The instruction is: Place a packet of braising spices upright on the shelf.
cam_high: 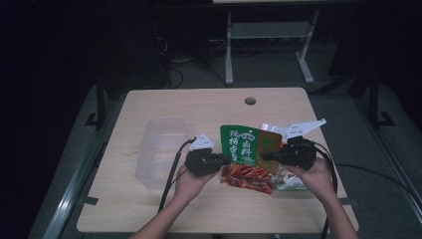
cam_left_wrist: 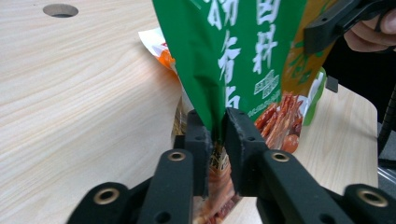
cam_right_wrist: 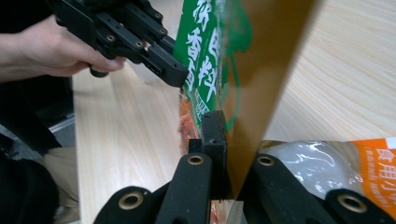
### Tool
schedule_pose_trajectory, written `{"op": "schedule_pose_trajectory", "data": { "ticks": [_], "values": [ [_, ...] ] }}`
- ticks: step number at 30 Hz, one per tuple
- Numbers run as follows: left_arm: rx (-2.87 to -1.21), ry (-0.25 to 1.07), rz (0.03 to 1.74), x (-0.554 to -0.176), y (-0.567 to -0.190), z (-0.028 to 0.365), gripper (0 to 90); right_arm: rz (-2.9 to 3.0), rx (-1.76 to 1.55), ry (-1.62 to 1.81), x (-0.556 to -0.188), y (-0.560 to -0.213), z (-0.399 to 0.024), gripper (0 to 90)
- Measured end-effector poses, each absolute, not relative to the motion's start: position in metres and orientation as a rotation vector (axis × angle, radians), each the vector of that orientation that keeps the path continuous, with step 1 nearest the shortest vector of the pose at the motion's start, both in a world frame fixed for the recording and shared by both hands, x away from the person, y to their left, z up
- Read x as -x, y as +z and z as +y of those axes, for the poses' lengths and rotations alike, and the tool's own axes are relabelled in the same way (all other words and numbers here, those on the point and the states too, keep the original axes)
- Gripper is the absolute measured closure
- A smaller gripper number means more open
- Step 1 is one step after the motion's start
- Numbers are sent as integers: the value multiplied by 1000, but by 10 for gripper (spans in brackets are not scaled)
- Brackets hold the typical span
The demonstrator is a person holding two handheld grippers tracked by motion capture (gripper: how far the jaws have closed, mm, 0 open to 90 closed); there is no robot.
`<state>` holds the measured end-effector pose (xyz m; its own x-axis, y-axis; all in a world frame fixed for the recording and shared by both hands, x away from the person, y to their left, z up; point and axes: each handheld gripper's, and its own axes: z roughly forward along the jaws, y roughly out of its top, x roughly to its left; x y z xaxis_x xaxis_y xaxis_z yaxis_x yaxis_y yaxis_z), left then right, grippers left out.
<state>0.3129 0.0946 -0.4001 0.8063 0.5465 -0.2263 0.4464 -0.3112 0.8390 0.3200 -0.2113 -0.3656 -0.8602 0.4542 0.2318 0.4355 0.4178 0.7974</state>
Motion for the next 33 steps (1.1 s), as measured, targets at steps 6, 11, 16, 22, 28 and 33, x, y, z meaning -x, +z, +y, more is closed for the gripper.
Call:
{"op": "schedule_pose_trajectory", "data": {
  "ticks": [6, 11, 16, 22, 28, 33],
  "values": [
    [-1979, 132, 729, -305, -394, 105, 669, 2558, -821, 1556, -305, -357, -212, 897],
    [-1982, 119, 719, -298, -391, 111, 636, 2526, -833, 1598, -302, -350, -215, 898],
    [-2001, 138, 688, -284, -389, 114, 600, 2483, -832, 1616, -301, -338, -213, 898],
    [-2017, 134, 659, -263, -393, 119, 539, 2491, -794, 1580, -309, -324, -195, 898],
    [-2018, 140, 614, -248, -401, 124, 487, 2496, -748, 1590, -322, -309, -172, 898],
    [-2022, 128, 605, -241, -408, 125, 448, 2510, -720, 1582, -333, -301, -153, 898]
  ]
}}
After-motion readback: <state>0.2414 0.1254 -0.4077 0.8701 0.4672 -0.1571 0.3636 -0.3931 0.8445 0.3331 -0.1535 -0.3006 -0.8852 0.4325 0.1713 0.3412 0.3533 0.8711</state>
